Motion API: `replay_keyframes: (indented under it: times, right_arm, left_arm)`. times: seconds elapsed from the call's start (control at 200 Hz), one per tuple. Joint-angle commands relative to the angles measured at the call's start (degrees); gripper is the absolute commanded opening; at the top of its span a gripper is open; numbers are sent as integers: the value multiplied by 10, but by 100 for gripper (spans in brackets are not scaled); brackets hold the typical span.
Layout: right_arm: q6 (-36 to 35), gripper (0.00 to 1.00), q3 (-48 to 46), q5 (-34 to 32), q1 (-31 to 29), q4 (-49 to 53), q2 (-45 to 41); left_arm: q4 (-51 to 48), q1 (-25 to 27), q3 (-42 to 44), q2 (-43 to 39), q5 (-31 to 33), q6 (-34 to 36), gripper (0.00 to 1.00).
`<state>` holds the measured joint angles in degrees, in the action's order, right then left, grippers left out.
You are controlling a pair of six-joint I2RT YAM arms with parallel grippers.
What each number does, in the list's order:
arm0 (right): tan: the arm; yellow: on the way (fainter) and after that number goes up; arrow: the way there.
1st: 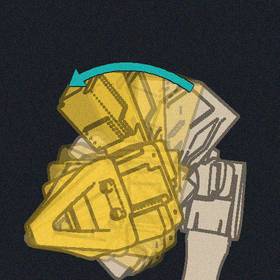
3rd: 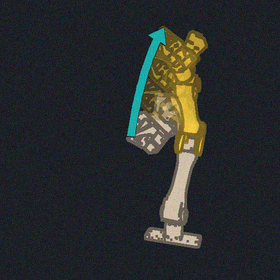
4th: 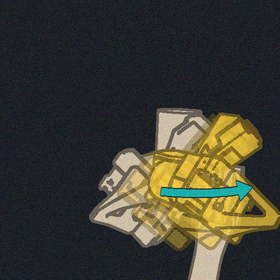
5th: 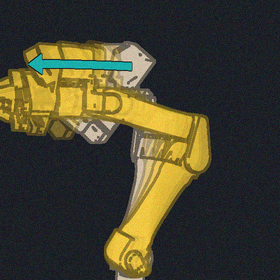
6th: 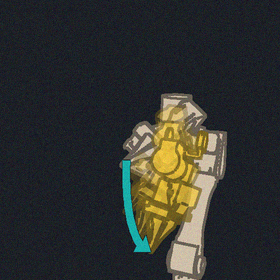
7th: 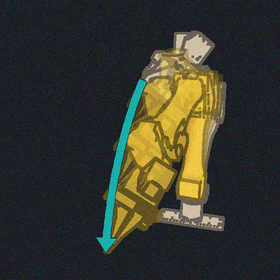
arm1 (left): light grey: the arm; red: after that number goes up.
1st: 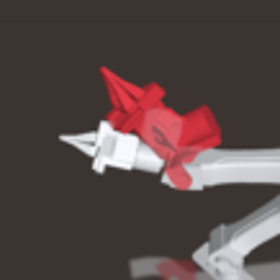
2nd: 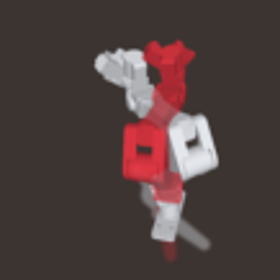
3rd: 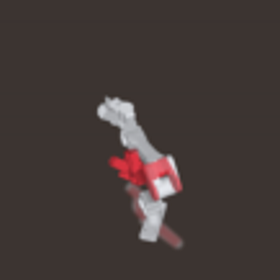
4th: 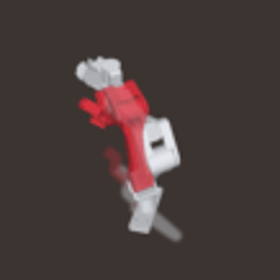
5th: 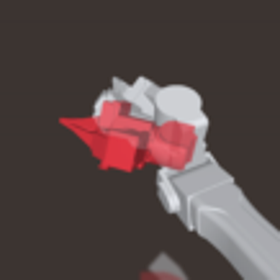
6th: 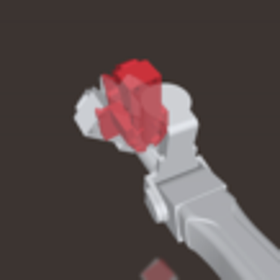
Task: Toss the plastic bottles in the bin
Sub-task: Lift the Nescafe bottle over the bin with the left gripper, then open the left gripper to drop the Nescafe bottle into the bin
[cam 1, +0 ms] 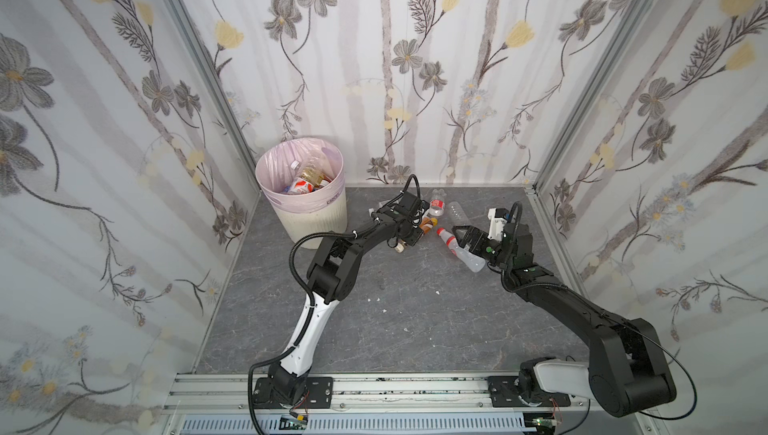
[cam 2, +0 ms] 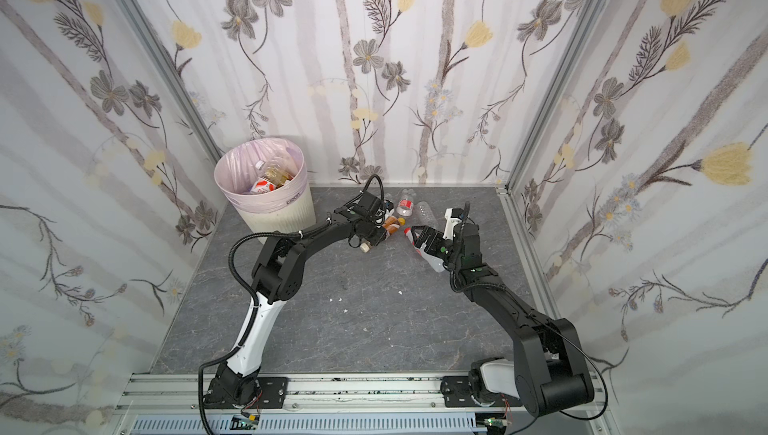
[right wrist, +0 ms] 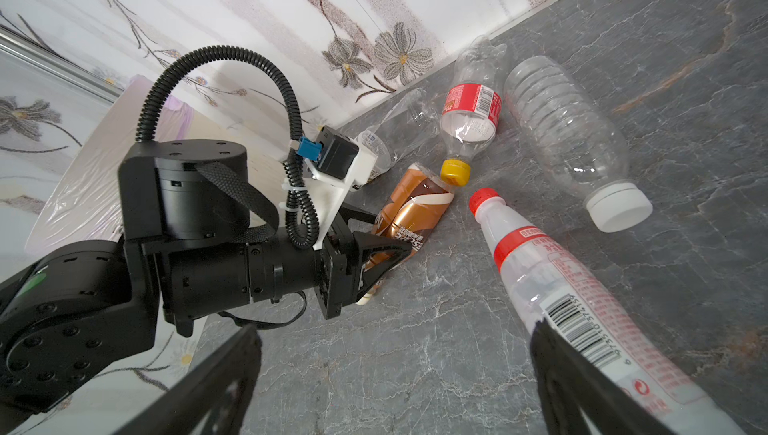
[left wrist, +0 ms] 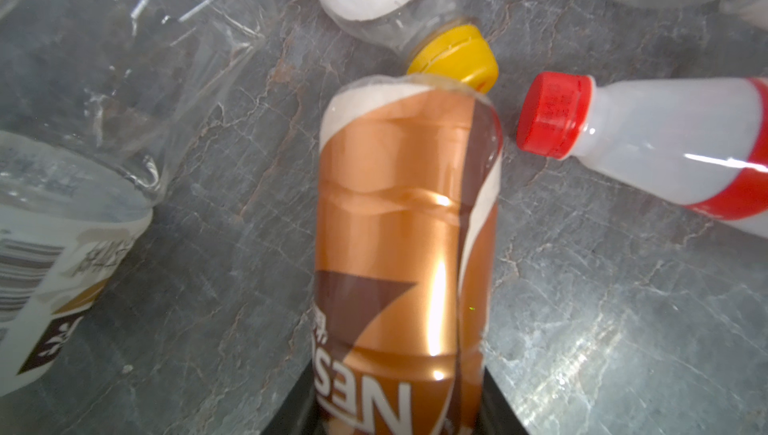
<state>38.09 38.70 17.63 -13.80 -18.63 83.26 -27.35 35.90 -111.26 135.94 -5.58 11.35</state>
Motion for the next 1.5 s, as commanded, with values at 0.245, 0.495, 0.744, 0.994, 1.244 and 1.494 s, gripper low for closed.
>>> replay_keyframes:
  times: [0.245,0.495,0.744,0.994,1.244,1.494]
  right_arm:
    - [-17,100,0,-5,-14,-17,-28]
    - [-49,100,21,3,-59,-23,-40]
    - [-81,100,34,1,-103,-36,-68]
    - [-92,100,66,-12,-129,-31,-78]
    - [-82,100,69,-18,-132,-30,-72]
    - [-82,100,87,-17,-136,-25,-61]
  left_arm:
    - [-17,0,51,-90,16,0,40]
    - [-17,-2,61,-163,44,3,40]
    - [-17,-9,42,-241,88,7,40]
    - [-15,-32,-48,-345,181,48,43]
    - [77,-94,-108,-441,237,103,43]
    - [165,-238,-22,-492,170,30,48]
